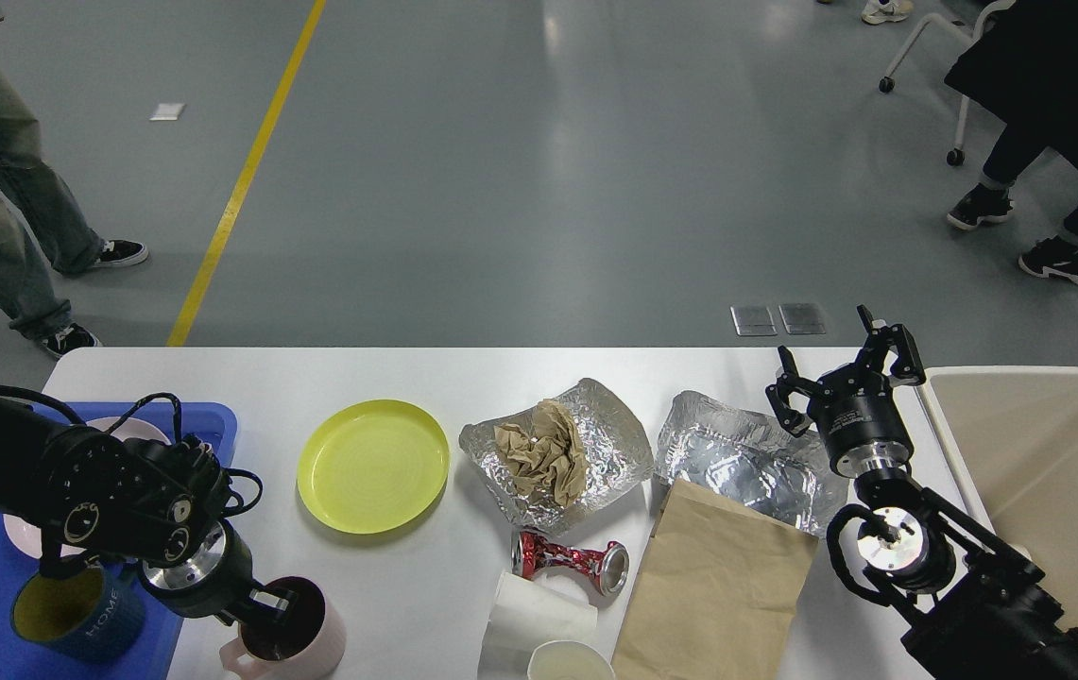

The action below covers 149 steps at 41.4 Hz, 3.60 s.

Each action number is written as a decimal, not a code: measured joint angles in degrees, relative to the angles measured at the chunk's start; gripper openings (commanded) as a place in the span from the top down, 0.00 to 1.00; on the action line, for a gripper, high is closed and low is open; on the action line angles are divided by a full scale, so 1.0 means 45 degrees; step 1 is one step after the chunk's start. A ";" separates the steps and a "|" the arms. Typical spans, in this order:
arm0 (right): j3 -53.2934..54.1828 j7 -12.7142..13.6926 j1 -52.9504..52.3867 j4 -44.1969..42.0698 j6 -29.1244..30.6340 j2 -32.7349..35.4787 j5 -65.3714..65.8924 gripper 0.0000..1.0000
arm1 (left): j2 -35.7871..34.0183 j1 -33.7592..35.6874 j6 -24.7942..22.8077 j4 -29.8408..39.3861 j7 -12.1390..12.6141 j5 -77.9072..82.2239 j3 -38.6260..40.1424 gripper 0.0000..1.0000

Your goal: Tidy desktop

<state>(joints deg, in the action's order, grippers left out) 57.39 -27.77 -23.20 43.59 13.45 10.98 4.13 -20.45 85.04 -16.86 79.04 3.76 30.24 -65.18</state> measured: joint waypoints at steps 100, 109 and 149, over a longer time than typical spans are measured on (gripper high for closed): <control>0.0000 0.0000 0.0002 0.0003 0.0000 0.0004 0.0001 0.00 | -0.4520 0.7547 -0.8479 -0.3997 -0.3351 -0.4304 -0.6375 1.00; 0.0000 0.0000 0.0001 0.0002 0.0000 0.0001 0.0000 0.00 | -0.6945 0.2937 -0.8478 -0.6993 -0.3157 -0.4000 -0.4308 1.00; 0.0000 0.0000 -0.0003 0.0000 0.0000 0.0002 -0.0001 0.00 | -0.7112 -0.6934 -0.8270 -1.1870 -0.1432 -0.3434 0.4289 0.98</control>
<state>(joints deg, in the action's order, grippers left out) 57.39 -27.77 -23.22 43.59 13.45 10.99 4.13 -52.45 53.84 -54.07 25.62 -2.68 14.79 -45.88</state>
